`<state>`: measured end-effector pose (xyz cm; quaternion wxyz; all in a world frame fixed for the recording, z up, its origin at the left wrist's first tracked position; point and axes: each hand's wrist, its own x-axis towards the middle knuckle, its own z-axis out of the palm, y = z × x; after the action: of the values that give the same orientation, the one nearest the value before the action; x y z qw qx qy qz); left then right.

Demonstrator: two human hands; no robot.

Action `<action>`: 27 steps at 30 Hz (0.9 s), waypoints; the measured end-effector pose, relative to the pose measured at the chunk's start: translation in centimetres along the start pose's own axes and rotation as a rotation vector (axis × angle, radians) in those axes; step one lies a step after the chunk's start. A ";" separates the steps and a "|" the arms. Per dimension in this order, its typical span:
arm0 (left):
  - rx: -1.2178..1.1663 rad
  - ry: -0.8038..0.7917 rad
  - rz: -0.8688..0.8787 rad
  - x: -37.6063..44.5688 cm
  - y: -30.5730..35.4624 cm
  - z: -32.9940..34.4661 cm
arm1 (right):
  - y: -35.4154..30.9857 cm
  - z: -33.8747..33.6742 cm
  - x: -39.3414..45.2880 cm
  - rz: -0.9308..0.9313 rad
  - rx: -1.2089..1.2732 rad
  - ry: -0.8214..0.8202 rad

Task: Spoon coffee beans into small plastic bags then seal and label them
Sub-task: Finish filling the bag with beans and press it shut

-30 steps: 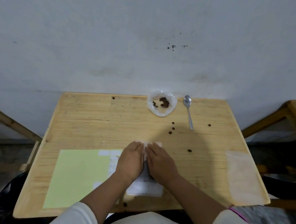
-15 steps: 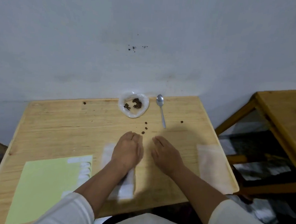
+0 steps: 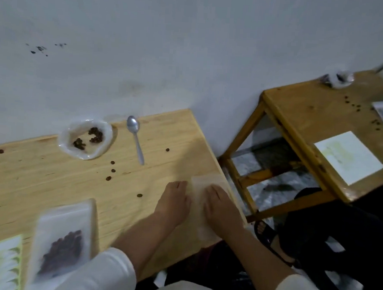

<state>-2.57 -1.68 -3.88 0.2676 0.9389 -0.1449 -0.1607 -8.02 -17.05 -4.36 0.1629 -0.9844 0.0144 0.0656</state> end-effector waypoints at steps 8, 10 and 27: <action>-0.215 0.097 -0.123 2.9 2.9 1.2 | 1.5 0.2 0.0 0.010 0.117 -0.048; -0.270 0.136 -0.154 3.4 3.3 1.0 | 1.3 -0.6 -0.1 -0.029 0.086 -0.013; -0.621 0.391 -0.136 1.4 0.5 -9.3 | -5.1 -8.2 7.6 -0.207 0.267 0.183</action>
<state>2.10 1.66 3.56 0.5512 0.8333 0.0274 -0.0319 0.77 -14.92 3.91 0.2961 -0.9520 -0.0637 -0.0438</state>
